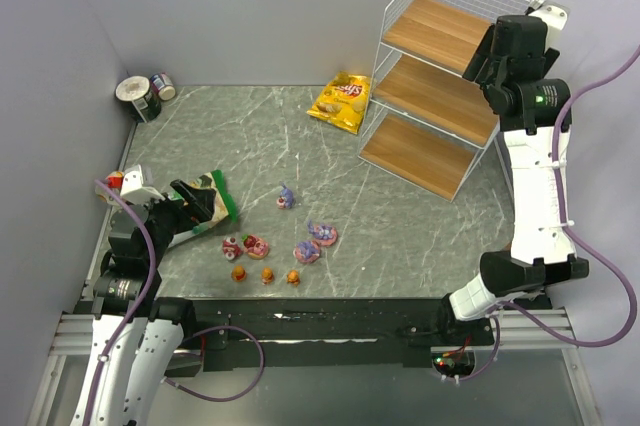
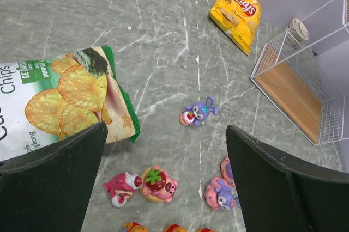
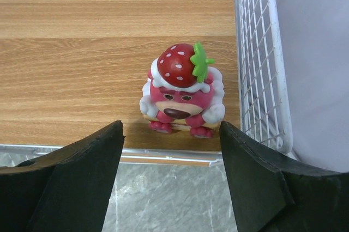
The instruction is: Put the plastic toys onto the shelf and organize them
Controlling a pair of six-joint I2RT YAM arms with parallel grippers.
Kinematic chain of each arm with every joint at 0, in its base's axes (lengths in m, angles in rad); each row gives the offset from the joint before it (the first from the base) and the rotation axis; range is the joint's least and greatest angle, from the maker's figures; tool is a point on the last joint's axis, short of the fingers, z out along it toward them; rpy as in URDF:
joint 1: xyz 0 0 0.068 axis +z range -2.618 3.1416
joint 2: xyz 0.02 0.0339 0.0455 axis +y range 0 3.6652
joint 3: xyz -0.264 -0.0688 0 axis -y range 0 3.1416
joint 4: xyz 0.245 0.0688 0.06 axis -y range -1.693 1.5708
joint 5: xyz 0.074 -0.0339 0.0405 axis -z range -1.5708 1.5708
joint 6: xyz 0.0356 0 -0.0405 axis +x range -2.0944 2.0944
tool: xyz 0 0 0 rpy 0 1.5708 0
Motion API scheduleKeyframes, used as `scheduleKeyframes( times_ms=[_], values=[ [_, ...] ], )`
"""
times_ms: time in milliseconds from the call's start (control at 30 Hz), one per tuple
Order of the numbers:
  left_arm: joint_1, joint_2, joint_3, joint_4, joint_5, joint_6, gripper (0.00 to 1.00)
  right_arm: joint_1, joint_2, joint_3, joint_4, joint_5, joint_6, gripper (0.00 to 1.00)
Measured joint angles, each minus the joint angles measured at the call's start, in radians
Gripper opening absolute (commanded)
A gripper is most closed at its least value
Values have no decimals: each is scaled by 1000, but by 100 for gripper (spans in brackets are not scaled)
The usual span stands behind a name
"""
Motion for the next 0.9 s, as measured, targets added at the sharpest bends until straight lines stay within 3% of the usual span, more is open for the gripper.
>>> scheduleKeyframes(
  times_ms=[600, 900],
  values=[
    [0, -11, 0, -2, -4, -2, 96, -7, -209, -138, 20, -155, 6, 86],
    [0, -13, 0, -3, -7, -2, 96, 45, -494, -466, 123, -438, -5, 88]
  ],
)
